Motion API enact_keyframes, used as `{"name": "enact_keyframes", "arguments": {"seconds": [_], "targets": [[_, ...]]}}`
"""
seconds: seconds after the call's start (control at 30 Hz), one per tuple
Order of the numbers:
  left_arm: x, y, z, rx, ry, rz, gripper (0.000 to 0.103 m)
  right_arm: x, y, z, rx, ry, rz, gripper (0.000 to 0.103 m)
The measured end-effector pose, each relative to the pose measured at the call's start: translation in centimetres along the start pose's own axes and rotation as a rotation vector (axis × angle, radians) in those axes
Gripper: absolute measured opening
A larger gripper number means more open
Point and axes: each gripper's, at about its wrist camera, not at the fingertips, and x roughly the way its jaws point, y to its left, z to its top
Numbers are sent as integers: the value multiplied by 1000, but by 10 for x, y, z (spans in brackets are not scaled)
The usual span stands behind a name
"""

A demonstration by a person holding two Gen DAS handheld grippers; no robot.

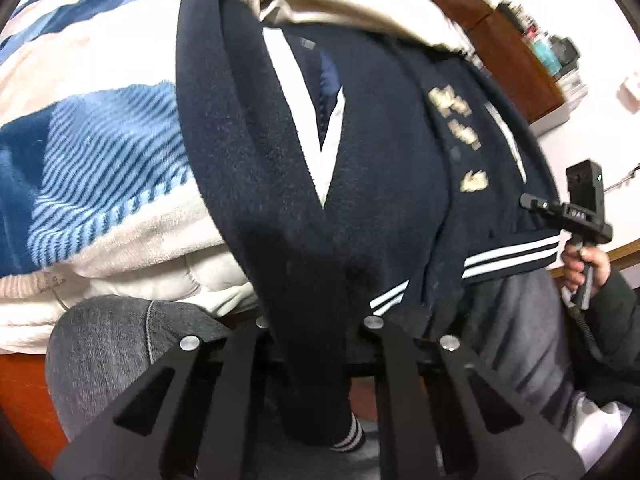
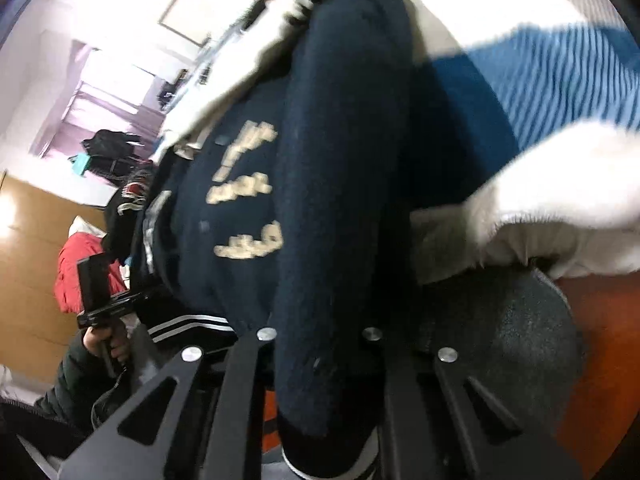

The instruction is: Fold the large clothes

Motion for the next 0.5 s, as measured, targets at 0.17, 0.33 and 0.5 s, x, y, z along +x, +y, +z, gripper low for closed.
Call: {"name": "enact_keyframes", "arguments": {"seconds": [0.17, 0.33, 0.5], "targets": [[-61, -13, -5, -15, -191, -145, 8, -42, 38, 4, -38, -20, 163, 11], [-119, -40, -2, 36, -319, -220, 8, -79, 84, 2, -117, -93, 255, 11], [-181, -44, -17, 13, -412, -297, 8, -140, 88, -2, -68, -231, 390, 10]]}}
